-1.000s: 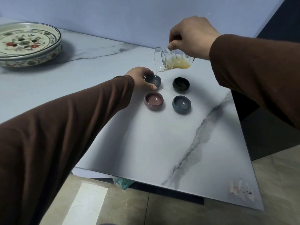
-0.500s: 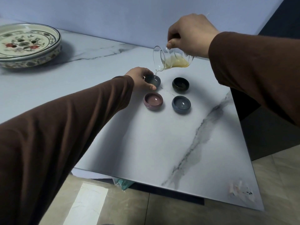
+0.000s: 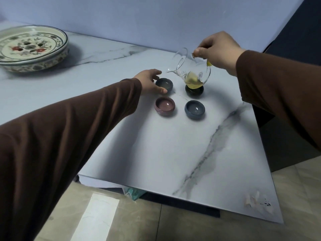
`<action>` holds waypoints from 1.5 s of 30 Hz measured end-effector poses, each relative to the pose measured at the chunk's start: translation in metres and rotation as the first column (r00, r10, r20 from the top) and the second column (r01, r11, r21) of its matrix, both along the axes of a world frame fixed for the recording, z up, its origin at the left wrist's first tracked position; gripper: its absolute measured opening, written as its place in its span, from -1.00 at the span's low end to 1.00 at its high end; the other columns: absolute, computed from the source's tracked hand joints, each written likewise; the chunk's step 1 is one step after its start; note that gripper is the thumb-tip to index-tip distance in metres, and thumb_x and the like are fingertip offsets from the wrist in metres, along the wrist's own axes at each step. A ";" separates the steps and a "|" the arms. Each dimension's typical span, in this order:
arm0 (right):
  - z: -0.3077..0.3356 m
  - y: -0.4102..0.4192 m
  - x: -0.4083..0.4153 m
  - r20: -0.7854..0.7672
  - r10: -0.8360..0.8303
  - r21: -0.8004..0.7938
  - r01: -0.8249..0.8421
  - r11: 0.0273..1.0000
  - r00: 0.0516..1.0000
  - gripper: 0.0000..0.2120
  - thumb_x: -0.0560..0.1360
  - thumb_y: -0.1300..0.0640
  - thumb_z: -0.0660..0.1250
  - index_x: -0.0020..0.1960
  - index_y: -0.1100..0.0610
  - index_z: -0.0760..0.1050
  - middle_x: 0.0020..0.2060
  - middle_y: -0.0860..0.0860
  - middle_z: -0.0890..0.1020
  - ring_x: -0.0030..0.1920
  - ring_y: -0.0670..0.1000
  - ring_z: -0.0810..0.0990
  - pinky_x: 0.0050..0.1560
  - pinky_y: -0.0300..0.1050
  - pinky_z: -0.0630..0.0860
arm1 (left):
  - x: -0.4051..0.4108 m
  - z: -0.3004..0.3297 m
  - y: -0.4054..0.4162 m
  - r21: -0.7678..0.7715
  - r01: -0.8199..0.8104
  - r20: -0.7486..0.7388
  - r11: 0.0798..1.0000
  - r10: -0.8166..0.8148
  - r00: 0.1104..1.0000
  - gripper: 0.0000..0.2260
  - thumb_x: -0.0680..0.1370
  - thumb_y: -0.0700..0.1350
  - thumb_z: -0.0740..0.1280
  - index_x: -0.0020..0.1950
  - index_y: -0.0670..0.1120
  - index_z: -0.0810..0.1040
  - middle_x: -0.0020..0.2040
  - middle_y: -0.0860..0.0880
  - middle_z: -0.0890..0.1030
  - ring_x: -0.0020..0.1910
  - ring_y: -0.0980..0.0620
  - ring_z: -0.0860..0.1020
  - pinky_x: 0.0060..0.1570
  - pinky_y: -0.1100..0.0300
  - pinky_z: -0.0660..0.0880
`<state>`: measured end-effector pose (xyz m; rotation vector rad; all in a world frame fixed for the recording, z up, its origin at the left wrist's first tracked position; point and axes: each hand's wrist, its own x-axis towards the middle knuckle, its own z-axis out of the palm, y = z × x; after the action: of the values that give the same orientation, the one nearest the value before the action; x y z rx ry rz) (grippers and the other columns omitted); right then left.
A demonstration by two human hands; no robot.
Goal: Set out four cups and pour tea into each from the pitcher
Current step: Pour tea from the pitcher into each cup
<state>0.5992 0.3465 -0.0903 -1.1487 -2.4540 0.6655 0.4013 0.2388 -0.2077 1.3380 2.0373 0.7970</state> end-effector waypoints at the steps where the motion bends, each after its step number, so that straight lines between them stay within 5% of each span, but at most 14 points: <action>1: -0.002 0.001 0.001 -0.026 -0.018 -0.035 0.017 0.999 1.000 -0.82 0.50 -0.03 0.37 -0.03 0.04 0.68 -0.03 0.06 0.69 0.01 0.06 0.61 0.00 -0.03 0.55 | -0.002 0.002 -0.001 0.014 -0.007 0.011 1.000 0.007 1.000 -0.22 0.32 0.03 0.55 0.47 -0.03 0.31 0.32 -0.03 0.50 0.27 0.00 0.47 0.33 0.10 0.37; 4: -0.010 0.001 0.002 -0.072 -0.054 -0.067 0.049 0.997 0.996 -0.81 0.49 -0.04 0.36 -0.06 0.04 0.68 -0.10 0.04 0.68 -0.12 0.05 0.57 -0.15 -0.09 0.47 | -0.008 0.001 -0.012 0.036 -0.047 0.006 0.998 0.047 0.999 -0.28 0.33 0.04 0.54 0.43 -0.03 0.35 0.30 -0.04 0.52 0.24 0.01 0.47 0.29 0.12 0.38; 10: 0.012 -0.026 0.011 -0.074 -0.011 -0.004 0.011 1.000 0.997 -0.84 0.51 -0.06 0.35 -0.08 -0.02 0.65 -0.13 -0.04 0.65 -0.13 -0.01 0.53 -0.13 -0.15 0.42 | 0.002 0.017 -0.046 0.040 -0.055 -0.006 0.998 0.055 0.998 -0.41 0.33 0.10 0.52 0.31 0.01 0.47 0.21 0.01 0.55 0.18 0.04 0.49 0.23 0.14 0.41; 16: 0.024 -0.053 0.026 0.021 0.064 0.107 -0.066 0.992 0.998 -0.79 0.54 -0.05 0.34 0.03 0.03 0.67 0.00 0.00 0.68 0.06 0.04 0.61 0.12 0.02 0.56 | 0.027 0.013 -0.071 0.019 -0.005 -0.020 1.000 0.006 1.000 -0.38 0.26 0.20 0.51 0.27 0.05 0.51 0.21 0.04 0.55 0.17 0.06 0.48 0.24 0.14 0.40; 21: 0.025 -0.070 0.036 0.086 0.088 0.195 -0.103 0.975 0.992 -0.78 0.54 -0.06 0.34 0.02 0.03 0.67 -0.03 -0.02 0.65 -0.02 0.01 0.55 -0.07 -0.13 0.40 | 0.050 0.009 -0.079 -0.006 -0.015 -0.036 1.000 0.015 0.999 -0.35 0.30 0.08 0.55 0.34 0.01 0.44 0.24 -0.01 0.55 0.18 0.03 0.48 0.25 0.15 0.38; 36: 0.016 -0.071 0.032 0.271 0.145 0.360 -0.239 0.902 0.952 -0.82 0.52 -0.03 0.35 -0.01 0.06 0.63 -0.07 0.05 0.66 -0.08 0.05 0.47 -0.08 -0.13 0.31 | 0.057 -0.005 -0.070 0.061 -0.050 -0.016 0.997 0.051 0.999 -0.49 0.29 0.00 0.56 0.21 0.01 0.56 0.13 0.02 0.60 0.08 0.04 0.51 0.07 0.25 0.36; 45: 0.013 -0.077 0.022 0.348 0.161 0.405 -0.303 0.863 0.923 -0.83 0.54 -0.01 0.33 0.04 0.06 0.60 0.01 0.09 0.66 0.10 0.18 0.55 0.02 -0.02 0.42 | 0.054 -0.007 -0.067 0.065 -0.040 -0.030 0.997 0.042 0.999 -0.52 0.27 0.01 0.57 0.16 0.08 0.57 0.09 0.03 0.59 0.05 0.06 0.48 0.03 0.26 0.33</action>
<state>0.6215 0.2693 -0.0776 -0.8167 -2.8261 -0.0536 0.4550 0.1721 -0.2148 1.3560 2.0857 0.8719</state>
